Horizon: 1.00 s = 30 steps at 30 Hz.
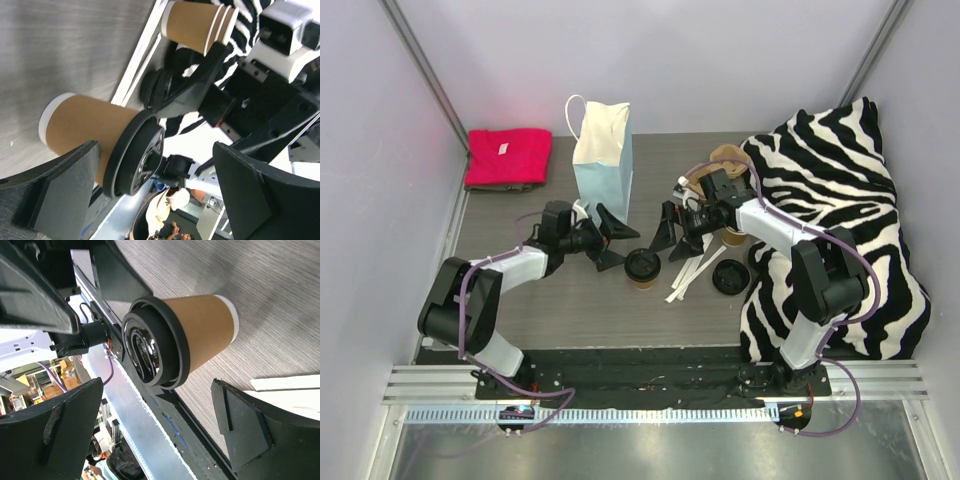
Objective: Pack the takeout coffee
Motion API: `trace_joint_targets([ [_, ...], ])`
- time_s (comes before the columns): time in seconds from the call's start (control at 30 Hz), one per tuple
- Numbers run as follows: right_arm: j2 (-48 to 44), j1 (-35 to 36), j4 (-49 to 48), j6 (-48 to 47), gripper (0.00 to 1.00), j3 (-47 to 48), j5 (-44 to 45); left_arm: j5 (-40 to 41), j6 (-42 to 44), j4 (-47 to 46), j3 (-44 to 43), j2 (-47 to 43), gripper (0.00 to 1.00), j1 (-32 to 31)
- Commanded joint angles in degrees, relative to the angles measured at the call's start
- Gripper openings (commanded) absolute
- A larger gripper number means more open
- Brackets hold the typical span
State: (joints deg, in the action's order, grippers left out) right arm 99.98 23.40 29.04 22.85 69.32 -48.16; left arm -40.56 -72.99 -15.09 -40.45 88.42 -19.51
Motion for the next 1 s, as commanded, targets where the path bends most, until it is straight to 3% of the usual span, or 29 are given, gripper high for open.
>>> trace_joint_targets([
  [0.0, -3.2, -0.7, 0.2, -0.7, 1.00, -0.4, -1.5, -0.6, -1.5, -6.4, -2.7, 2.4, 1.00, -0.5],
  [0.17, -4.8, -1.5, 0.2, -0.7, 1.00, -0.4, -2.5, -2.3, -0.2, -6.9, -3.1, 2.0, 0.99, 0.0],
  [0.27, -6.8, -2.0, 0.0, -0.5, 0.98, -0.3, -3.5, -3.5, 3.6, -1.9, -2.6, -2.6, 0.94, 3.0],
  [0.33, -8.2, -2.0, -2.6, 1.6, 0.94, -1.0, -5.1, -4.0, 7.4, 2.4, -3.0, -6.9, 0.88, 5.4],
  [0.37, -9.6, -1.9, -4.4, 3.0, 0.91, -1.6, -5.8, -4.2, 8.8, 4.2, -3.3, -8.3, 0.79, 5.9],
  [0.43, -11.1, -1.3, -11.4, 8.7, 0.79, -4.1, -7.7, -4.4, 12.8, 8.2, -5.0, -11.5, 0.70, 5.9],
  [0.47, -11.8, -1.1, -13.5, 10.5, 0.73, -4.9, -8.2, -4.7, 13.5, 9.2, -5.4, -12.3, 0.60, 5.4],
  [0.53, -11.7, 0.0, -16.1, 12.5, 0.56, -5.9, -8.4, -4.8, 13.9, 10.2, -6.4, -12.7, 0.52, 3.5],
  [0.57, -11.4, 0.2, -15.8, 12.6, 0.45, -5.9, -8.4, -4.9, 13.4, 10.2, -6.4, -12.5, 0.44, 2.9],
  [0.63, -10.2, 0.2, -14.0, 11.8, 0.38, -6.3, -7.6, -4.5, 12.5, 10.2, -6.5, -11.4, 0.37, 0.2],
  [0.77, -10.2, 0.2, -8.1, 7.5, 0.35, -6.3, -4.1, -3.6, 10.5, 6.8, -6.5, -8.6, 0.27, -3.9],
  [0.97, -10.9, 0.3, -3.3, 3.1, 0.32, -7.0, 1.3, -7.2, 11.5, 9.6, -6.2, -8.9, 0.26, -3.2],
])
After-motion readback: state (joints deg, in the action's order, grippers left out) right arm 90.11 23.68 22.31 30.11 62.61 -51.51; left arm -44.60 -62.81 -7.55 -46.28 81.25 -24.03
